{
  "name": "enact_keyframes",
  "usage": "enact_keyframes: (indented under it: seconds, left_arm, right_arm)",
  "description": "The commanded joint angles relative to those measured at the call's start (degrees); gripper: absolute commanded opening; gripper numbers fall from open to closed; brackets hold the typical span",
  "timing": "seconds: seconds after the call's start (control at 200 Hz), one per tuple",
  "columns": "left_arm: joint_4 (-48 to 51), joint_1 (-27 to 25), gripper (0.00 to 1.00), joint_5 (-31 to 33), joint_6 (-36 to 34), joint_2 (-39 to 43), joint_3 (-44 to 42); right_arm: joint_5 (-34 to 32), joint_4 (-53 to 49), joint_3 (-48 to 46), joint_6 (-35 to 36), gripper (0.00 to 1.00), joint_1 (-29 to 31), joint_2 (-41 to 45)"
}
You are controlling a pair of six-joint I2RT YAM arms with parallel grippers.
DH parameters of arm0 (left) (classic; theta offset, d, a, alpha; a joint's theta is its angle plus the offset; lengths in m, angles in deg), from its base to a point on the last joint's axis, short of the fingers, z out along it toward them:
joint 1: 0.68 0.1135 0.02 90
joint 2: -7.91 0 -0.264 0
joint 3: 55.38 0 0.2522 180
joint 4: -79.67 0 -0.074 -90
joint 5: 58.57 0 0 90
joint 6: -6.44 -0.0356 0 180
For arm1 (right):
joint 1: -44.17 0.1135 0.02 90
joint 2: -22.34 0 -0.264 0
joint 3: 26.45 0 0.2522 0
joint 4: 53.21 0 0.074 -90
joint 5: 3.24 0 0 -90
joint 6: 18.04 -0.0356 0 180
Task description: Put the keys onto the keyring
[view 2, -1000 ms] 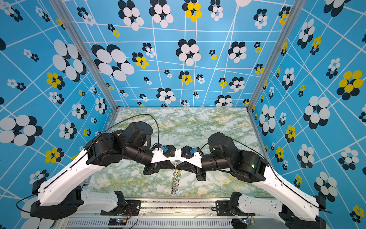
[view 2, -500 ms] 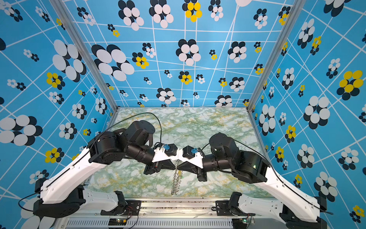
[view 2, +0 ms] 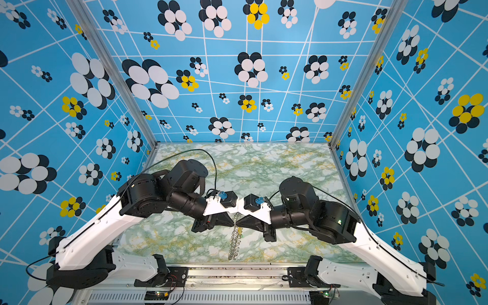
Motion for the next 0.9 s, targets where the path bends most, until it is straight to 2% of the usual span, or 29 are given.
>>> enact_keyframes:
  seconds: [0.0, 0.655, 0.895]
  left_arm:
    - [-7.32, -0.37, 0.0, 0.41, 1.29, -2.41, 1.72]
    - [-7.0, -0.9, 0.0, 0.03, 1.24, -3.47, 3.21]
    - [-10.98, -0.63, 0.0, -0.74, 3.72, -2.03, -0.45]
  right_arm:
    - [5.03, 3.09, -0.94, 0.26, 0.0, 0.91, -2.09]
    - [8.03, 4.42, -1.04, 0.18, 0.0, 0.85, -3.72]
    - [7.86, 9.29, -4.4, -3.56, 0.0, 0.92, -1.38]
